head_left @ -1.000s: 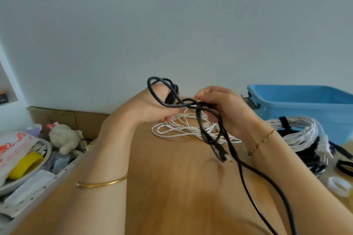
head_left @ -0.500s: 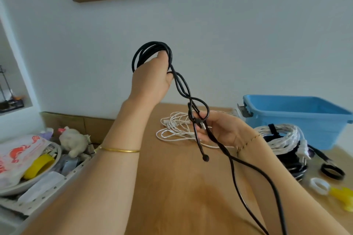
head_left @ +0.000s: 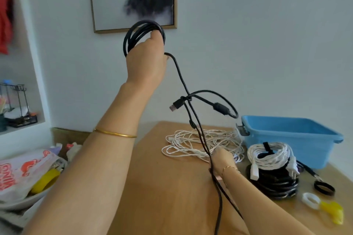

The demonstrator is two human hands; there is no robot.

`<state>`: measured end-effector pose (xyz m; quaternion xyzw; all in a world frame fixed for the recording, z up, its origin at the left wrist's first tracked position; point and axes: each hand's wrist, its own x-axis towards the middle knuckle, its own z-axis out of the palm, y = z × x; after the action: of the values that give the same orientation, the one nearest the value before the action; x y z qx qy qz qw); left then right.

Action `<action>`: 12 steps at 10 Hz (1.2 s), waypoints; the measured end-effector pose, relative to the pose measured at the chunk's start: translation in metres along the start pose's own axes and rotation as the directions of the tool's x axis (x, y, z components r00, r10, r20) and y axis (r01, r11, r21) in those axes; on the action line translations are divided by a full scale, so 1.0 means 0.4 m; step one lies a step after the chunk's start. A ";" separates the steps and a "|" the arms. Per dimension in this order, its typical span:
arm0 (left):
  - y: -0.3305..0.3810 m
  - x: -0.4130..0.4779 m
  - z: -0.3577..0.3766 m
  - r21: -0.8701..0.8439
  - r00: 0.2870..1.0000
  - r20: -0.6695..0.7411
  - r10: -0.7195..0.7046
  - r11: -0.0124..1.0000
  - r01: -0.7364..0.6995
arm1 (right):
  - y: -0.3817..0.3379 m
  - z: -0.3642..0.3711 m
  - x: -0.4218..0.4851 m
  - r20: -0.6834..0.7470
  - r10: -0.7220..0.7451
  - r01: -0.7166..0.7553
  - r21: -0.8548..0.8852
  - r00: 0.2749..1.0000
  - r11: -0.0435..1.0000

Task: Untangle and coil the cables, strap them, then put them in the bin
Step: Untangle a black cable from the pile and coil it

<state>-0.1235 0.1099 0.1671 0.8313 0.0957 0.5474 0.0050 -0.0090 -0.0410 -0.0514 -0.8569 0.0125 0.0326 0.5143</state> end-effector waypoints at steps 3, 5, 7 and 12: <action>-0.009 0.034 -0.051 -0.017 0.993 0.018 -0.117 0.993 0.117 | 0.029 -0.014 -0.059 0.067 -0.195 0.184 -0.707 0.979 0.683; 0.019 -0.019 0.011 0.010 0.954 0.294 -0.064 0.998 0.064 | -0.020 -0.047 -0.037 0.272 -0.230 0.297 -0.240 0.935 0.924; 0.025 -0.080 0.076 -0.006 0.861 0.509 0.009 1.000 -0.007 | -0.117 -0.117 -0.089 0.021 -0.381 0.339 0.410 0.924 0.847; -0.019 -0.221 0.201 -0.331 0.513 0.855 0.078 0.844 0.423 | -0.155 -0.165 -0.108 0.042 -0.701 0.702 -0.035 0.712 0.711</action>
<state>-0.0850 0.1104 0.0536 0.9431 0.0212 0.0775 0.3228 -0.0457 -0.0707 0.0370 -0.8093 -0.3207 -0.1538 0.4676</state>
